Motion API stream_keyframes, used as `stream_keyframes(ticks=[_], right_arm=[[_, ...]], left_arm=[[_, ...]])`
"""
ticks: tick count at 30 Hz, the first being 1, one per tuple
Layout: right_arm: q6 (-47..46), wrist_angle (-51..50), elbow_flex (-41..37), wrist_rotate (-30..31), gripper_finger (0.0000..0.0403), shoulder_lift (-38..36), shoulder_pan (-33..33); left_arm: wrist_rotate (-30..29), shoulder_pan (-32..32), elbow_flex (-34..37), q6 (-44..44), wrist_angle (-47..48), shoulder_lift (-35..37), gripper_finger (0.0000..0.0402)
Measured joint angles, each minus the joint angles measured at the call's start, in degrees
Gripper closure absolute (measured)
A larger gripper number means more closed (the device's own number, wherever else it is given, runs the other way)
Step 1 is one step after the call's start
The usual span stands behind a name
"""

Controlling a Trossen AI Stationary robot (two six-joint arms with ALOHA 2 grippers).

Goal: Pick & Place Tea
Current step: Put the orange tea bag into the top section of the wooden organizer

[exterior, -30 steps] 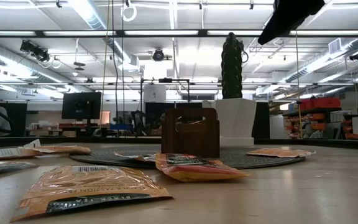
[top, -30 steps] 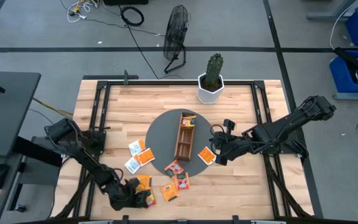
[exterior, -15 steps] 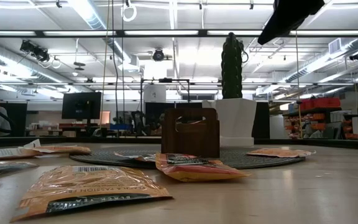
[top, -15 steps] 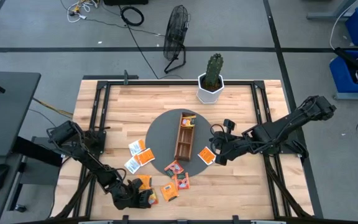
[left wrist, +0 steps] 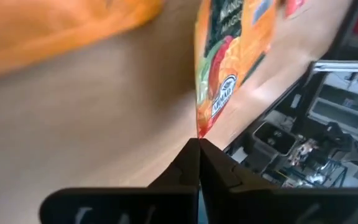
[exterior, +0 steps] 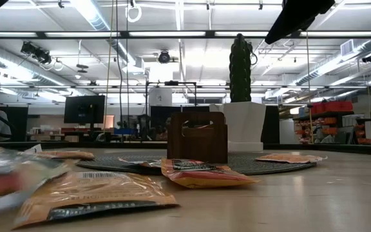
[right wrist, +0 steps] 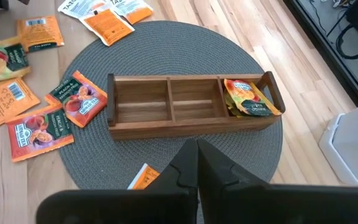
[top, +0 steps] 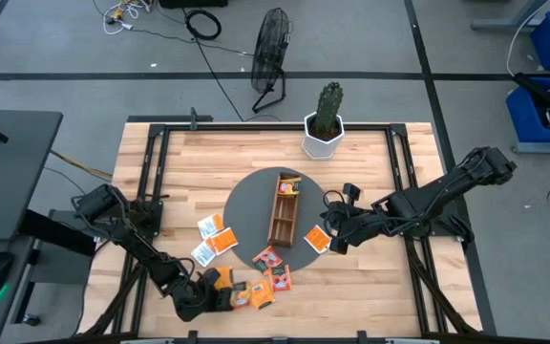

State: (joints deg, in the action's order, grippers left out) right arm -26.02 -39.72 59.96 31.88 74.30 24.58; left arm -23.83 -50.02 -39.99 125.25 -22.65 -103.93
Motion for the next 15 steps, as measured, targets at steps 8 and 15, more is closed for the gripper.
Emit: stream_keyframes(ticks=[8,15], right_arm=[[0.2,1.5,0.0,-1.7,0.0401,0.0,0.0],[4.4,9.9,0.0,-8.7,0.0401,-0.1,-1.5]], left_arm=[[-6.2,0.2,0.1,-6.0,1.2,1.9,0.04],[-6.3,1.9,-2.2,-12.4,0.9,2.2,0.04]])
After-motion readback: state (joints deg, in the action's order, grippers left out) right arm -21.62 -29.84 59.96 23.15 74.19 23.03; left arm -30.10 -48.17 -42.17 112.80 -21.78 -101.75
